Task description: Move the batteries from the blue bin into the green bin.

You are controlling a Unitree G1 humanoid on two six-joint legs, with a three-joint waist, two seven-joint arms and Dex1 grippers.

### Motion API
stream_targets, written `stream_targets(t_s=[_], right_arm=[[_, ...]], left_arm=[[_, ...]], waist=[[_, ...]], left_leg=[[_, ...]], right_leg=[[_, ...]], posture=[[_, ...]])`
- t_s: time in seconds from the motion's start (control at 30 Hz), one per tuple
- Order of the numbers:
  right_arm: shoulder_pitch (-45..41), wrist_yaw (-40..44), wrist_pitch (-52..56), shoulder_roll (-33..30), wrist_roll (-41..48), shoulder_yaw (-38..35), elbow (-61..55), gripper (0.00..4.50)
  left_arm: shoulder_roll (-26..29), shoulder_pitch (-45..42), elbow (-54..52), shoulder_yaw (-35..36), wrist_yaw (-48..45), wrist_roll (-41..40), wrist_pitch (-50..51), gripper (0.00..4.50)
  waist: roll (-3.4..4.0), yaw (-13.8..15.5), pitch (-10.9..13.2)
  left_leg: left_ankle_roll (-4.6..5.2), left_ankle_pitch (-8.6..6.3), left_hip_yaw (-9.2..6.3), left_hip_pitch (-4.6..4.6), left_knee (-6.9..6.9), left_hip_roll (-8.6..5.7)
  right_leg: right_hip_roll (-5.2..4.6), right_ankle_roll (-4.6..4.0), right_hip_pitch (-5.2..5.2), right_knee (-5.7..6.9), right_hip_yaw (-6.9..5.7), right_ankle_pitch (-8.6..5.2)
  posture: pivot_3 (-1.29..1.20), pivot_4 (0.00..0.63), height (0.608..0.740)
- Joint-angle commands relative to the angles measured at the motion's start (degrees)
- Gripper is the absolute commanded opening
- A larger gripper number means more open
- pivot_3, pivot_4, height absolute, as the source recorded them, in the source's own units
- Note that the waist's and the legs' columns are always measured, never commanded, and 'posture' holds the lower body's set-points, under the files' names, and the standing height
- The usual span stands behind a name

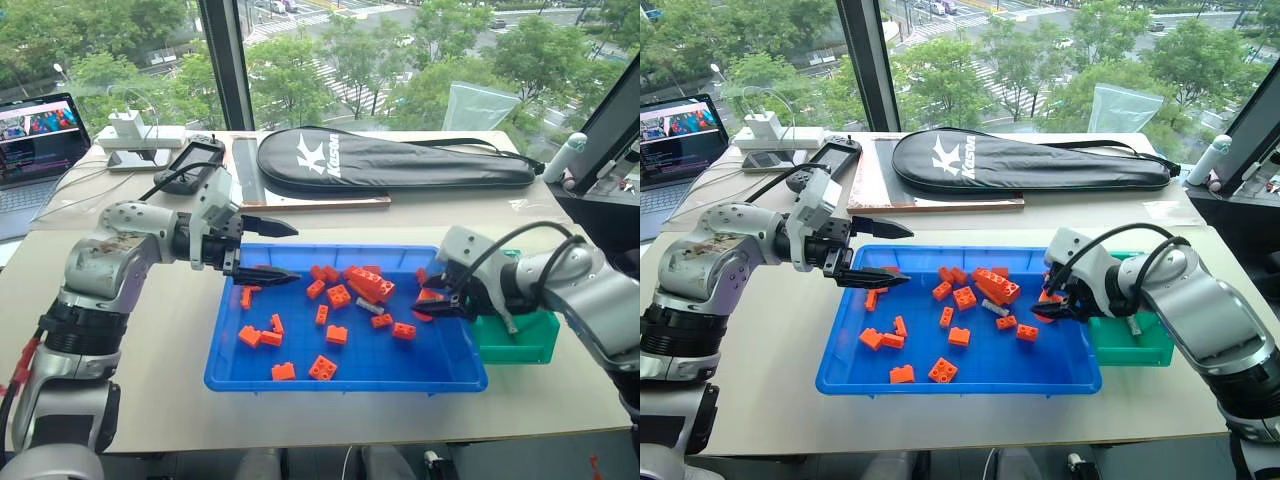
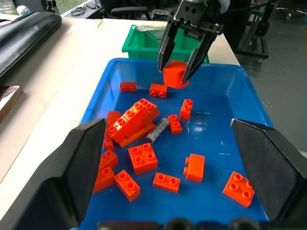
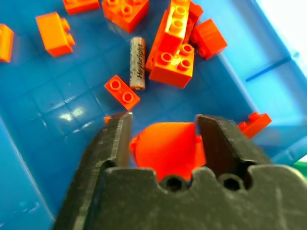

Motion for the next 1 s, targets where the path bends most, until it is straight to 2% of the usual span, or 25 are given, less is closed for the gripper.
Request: stream_targets(t_s=[0.03,0.07,0.2,0.53,1.0], right_arm=[[-1.8,-1.3,-1.7,-0.5,-0.5,-2.4,-0.6,4.21],[-2.3,-1.4,-1.2,0.2,0.0,-2.7,-1.0,4.47],[-4.5,-2.8,2.6,5.4,3.6,-2.8,-3.0,4.47],[-5.7,-6.4,7.1,14.6,6.4,4.5,-4.2,4.47],[-6.2,-10.7,2.3,18.4,0.3,10.4,7.3,4.47]], left_arm=[[0.0,-1.2,-0.4,0.2,-0.6,0.0,-1.1,4.5],[0.1,-1.1,-0.4,0.2,-0.6,0.1,-1.1,4.5],[0.2,-0.9,-0.5,0.3,-0.3,0.4,-0.9,4.5],[1.0,-0.1,-1.5,0.9,0.3,0.3,-0.2,4.5],[2.9,1.3,-2.7,1.2,0.8,-0.1,0.4,4.5]], waist=[[0.0,0.1,0.0],[0.0,0.1,0.0],[0.0,0.0,0.0],[0.0,0.2,0.0],[0.0,0.1,0.0]], left_leg=[[0.0,0.0,0.0,0.0,0.0,0.01],[0.0,0.0,0.0,0.0,0.0,0.01],[0.0,0.0,-0.03,0.0,0.0,0.04],[0.0,0.0,-0.05,-0.01,0.01,0.0],[0.0,0.0,-0.05,0.0,0.01,0.01]], right_leg=[[0.0,0.0,0.0,0.0,0.0,0.0],[0.01,0.0,0.0,0.0,0.0,0.0],[0.04,0.0,0.0,0.0,-0.01,0.0],[0.0,0.0,0.03,0.0,-0.03,0.0],[0.02,0.0,0.0,0.02,-0.03,0.0]], posture=[[0.0,0.15,0.729],[0.0,0.15,0.729],[0.0,0.15,0.729],[0.0,0.15,0.729],[0.0,0.15,0.729]])
